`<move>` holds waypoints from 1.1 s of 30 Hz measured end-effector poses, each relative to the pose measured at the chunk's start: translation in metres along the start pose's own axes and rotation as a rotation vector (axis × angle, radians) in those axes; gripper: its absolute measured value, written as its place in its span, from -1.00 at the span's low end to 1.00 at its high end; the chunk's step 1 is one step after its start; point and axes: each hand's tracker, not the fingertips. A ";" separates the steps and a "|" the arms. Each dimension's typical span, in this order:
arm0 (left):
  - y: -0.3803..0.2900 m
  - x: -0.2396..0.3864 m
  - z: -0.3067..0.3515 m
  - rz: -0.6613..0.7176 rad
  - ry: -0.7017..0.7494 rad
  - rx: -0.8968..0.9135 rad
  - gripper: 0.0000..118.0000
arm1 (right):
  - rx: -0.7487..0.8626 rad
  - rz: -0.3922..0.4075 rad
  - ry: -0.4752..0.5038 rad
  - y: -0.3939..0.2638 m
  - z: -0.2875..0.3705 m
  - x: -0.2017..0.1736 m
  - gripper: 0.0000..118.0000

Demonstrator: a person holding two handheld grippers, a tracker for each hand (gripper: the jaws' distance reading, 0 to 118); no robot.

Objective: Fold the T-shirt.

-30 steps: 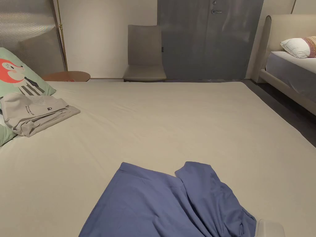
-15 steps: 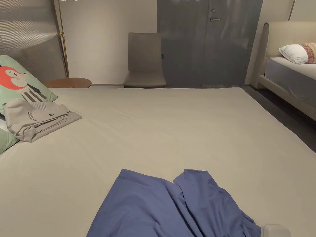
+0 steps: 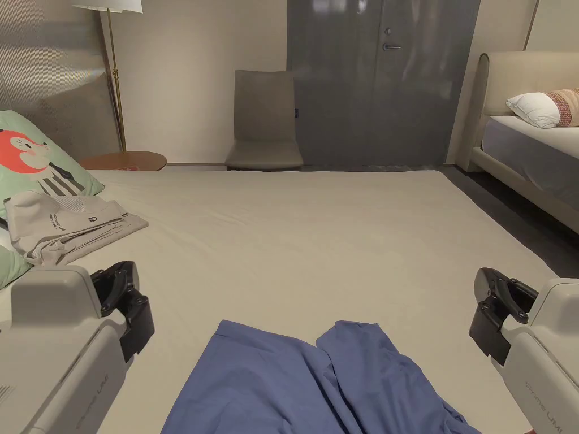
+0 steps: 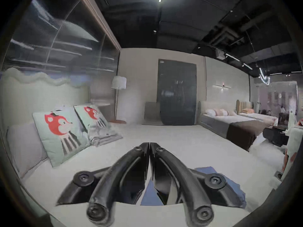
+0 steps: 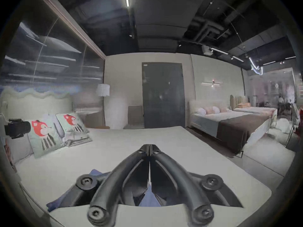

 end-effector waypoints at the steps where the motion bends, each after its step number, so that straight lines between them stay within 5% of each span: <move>1: 0.000 0.001 -0.006 0.004 -0.025 -0.028 -0.99 | -0.009 -0.003 0.018 0.000 -0.003 0.001 -0.99; 7: -0.017 -0.006 -0.086 0.024 -0.092 -0.175 -0.99 | -0.057 0.000 0.013 -0.012 -0.023 0.003 -0.99; 13: -0.062 -0.007 -0.227 0.050 -0.154 -0.504 -0.91 | -0.118 -0.003 -0.006 -0.031 -0.054 0.008 -0.99; 17: -0.123 -0.008 -0.307 0.040 -0.132 -0.741 0.69 | -0.184 -0.028 -0.017 -0.048 -0.076 0.012 -0.99; 18: -0.139 -0.007 -0.322 0.034 -0.127 -0.798 0.71 | -0.196 -0.027 -0.021 -0.053 -0.080 0.013 -0.99; 28: -0.205 0.016 -0.339 -0.048 -0.064 -0.877 0.61 | -0.315 -0.042 -0.051 -0.092 -0.107 0.028 -0.99; 30: -0.198 0.018 -0.330 -0.080 -0.082 -0.824 0.18 | -0.337 -0.052 -0.055 -0.097 -0.113 0.032 -0.99; 33: -0.191 0.017 -0.322 -0.092 -0.063 -0.785 -0.87 | -0.386 -0.096 -0.073 -0.103 -0.132 0.038 -0.80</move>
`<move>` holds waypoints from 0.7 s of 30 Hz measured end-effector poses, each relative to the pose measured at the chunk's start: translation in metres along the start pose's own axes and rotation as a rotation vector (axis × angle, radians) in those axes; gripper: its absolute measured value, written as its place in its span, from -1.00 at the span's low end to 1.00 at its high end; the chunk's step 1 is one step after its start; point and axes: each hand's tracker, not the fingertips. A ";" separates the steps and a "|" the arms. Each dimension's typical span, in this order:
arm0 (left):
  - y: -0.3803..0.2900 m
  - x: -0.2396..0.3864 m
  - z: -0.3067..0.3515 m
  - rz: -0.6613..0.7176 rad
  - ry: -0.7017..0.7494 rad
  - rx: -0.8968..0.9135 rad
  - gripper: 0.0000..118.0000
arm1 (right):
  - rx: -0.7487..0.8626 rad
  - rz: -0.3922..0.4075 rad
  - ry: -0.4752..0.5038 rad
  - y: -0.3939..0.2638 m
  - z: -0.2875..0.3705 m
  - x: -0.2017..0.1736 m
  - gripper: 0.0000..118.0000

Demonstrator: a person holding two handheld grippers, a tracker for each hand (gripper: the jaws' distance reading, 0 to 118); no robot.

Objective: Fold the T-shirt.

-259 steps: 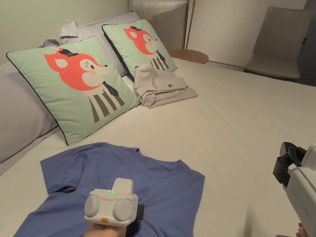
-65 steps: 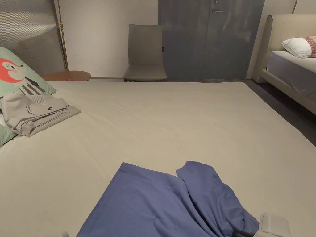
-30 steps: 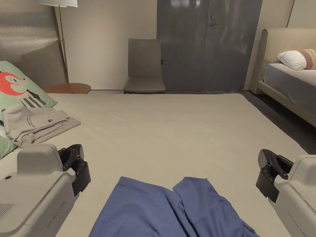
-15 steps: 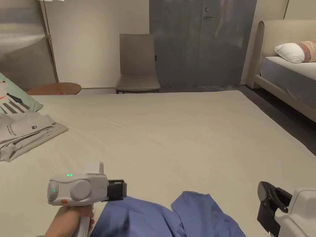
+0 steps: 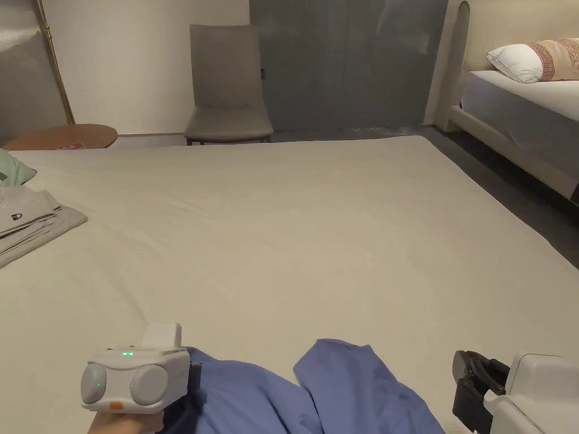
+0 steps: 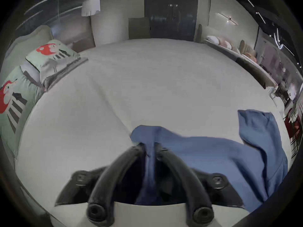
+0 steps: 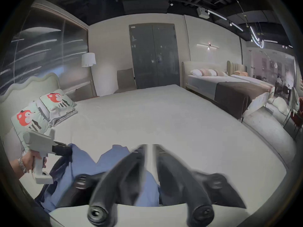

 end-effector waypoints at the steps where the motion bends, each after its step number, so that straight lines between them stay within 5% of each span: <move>1: -0.002 -0.001 0.004 0.009 0.008 0.016 -0.93 | -0.033 -0.006 -0.001 0.002 -0.012 0.002 -0.38; 2: -0.003 -0.004 0.009 0.023 0.003 0.035 -0.93 | -0.112 0.002 0.016 0.004 -0.028 0.003 0.36; 3: -0.005 -0.006 0.013 0.037 -0.007 0.044 -0.93 | -0.171 0.002 0.033 0.004 -0.042 0.005 0.73; 7: -0.009 -0.013 0.020 0.061 0.002 0.065 -0.94 | -0.383 0.041 0.081 -0.013 -0.102 0.006 0.77; 9: -0.011 -0.012 0.024 0.065 0.006 0.075 -0.94 | -0.490 0.039 0.094 -0.028 -0.123 0.005 0.64; 10: -0.012 -0.012 0.027 0.061 0.010 0.081 -0.94 | -0.525 0.018 0.103 -0.035 -0.128 0.005 0.42; 11: -0.013 -0.012 0.029 0.058 0.012 0.085 -0.95 | -0.538 0.006 0.121 -0.040 -0.130 0.006 -0.04; 13: -0.015 -0.009 0.037 0.063 0.000 0.093 -0.95 | -0.510 0.014 0.111 -0.043 -0.125 0.004 -0.51; 14: -0.015 -0.007 0.040 0.060 -0.001 0.097 -0.95 | -0.463 0.039 0.092 -0.038 -0.118 0.006 -0.92; 16: -0.016 -0.006 0.050 0.056 0.000 0.114 -0.95 | -0.420 -0.032 0.111 -0.029 -0.103 0.014 -0.94; 21: -0.014 -0.010 0.091 0.097 -0.025 0.187 -0.95 | -0.250 0.035 0.194 0.007 -0.048 0.019 -0.96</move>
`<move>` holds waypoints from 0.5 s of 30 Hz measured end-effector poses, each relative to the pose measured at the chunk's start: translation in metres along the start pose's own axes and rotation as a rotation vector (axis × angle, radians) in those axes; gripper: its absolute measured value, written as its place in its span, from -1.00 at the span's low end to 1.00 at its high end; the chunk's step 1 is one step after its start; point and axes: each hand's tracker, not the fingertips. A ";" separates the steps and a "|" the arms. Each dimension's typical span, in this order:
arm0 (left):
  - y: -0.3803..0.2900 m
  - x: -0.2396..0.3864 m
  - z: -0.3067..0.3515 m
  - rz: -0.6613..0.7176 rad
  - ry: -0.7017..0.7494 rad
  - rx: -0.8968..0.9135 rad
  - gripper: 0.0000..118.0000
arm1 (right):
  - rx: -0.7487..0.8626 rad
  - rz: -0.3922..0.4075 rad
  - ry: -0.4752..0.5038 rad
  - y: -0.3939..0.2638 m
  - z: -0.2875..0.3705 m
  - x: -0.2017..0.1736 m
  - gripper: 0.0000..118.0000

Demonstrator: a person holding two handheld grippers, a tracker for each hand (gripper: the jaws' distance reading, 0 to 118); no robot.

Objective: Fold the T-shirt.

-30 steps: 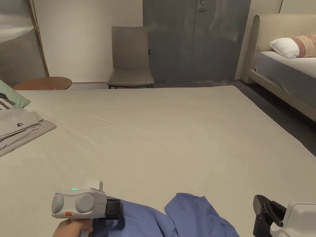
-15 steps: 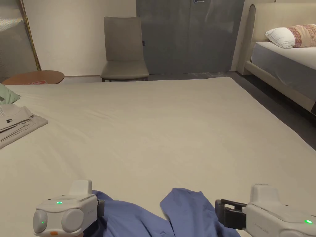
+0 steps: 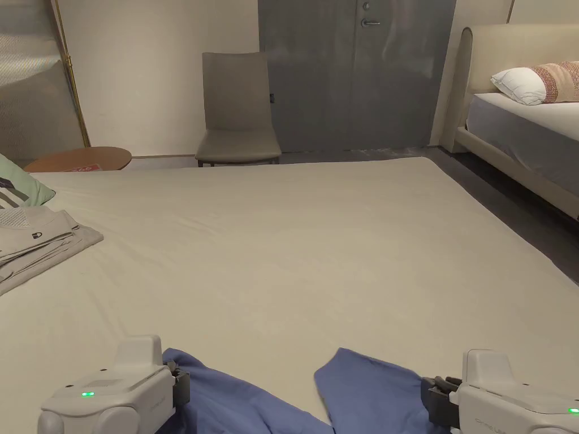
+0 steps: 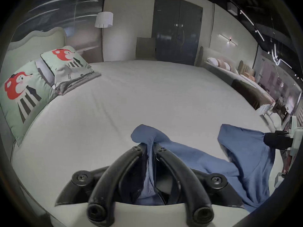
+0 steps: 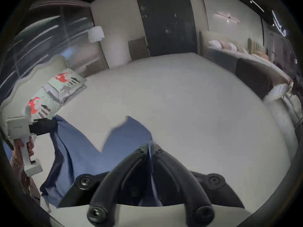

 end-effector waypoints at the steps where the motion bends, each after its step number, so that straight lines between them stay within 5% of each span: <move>1: 0.002 -0.001 0.011 0.009 -0.004 0.020 -0.95 | 0.044 0.004 0.021 0.003 0.016 -0.003 -0.96; 15: 0.009 -0.045 0.220 0.139 0.046 0.437 -0.95 | 0.658 -0.025 -0.035 0.016 0.213 -0.041 -0.96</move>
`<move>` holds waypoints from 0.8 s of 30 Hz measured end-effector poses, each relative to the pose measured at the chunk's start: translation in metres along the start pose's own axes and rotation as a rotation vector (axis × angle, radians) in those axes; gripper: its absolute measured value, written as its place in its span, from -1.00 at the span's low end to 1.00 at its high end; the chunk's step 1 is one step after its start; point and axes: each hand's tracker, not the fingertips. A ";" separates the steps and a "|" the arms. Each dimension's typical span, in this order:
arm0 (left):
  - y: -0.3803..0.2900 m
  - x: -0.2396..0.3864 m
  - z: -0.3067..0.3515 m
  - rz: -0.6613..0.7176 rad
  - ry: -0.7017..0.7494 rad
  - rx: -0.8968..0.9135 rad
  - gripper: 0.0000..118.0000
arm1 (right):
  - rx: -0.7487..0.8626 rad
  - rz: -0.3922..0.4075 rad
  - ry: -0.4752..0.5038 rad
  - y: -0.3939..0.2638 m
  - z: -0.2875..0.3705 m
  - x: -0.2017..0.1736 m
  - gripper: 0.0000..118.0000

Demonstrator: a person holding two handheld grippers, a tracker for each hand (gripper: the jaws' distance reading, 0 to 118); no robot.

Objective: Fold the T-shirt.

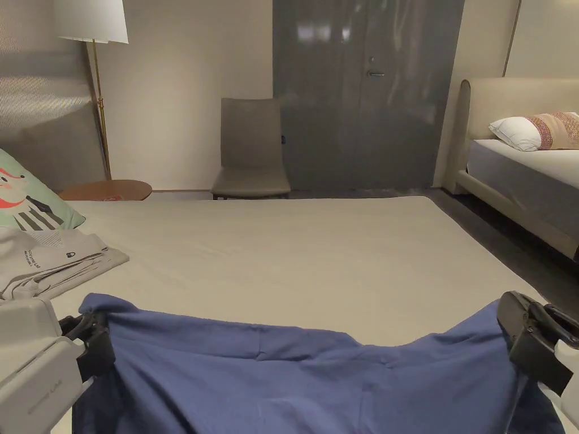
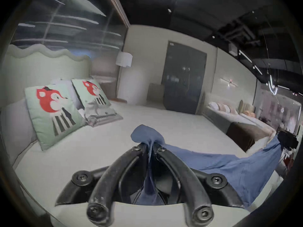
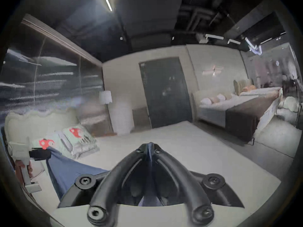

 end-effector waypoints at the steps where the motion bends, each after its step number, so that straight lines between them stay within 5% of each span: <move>1: 0.003 -0.005 0.012 0.013 0.007 0.021 -0.95 | 0.020 -0.007 0.010 0.006 0.008 -0.001 -0.96; 11: 0.053 -0.012 0.052 0.024 0.015 0.117 -0.95 | 0.119 0.007 0.026 0.056 0.015 -0.018 -0.97; 24: 0.195 -0.001 -0.049 0.071 -0.012 0.185 -0.95 | 0.208 -0.049 0.026 0.167 -0.110 -0.031 -0.97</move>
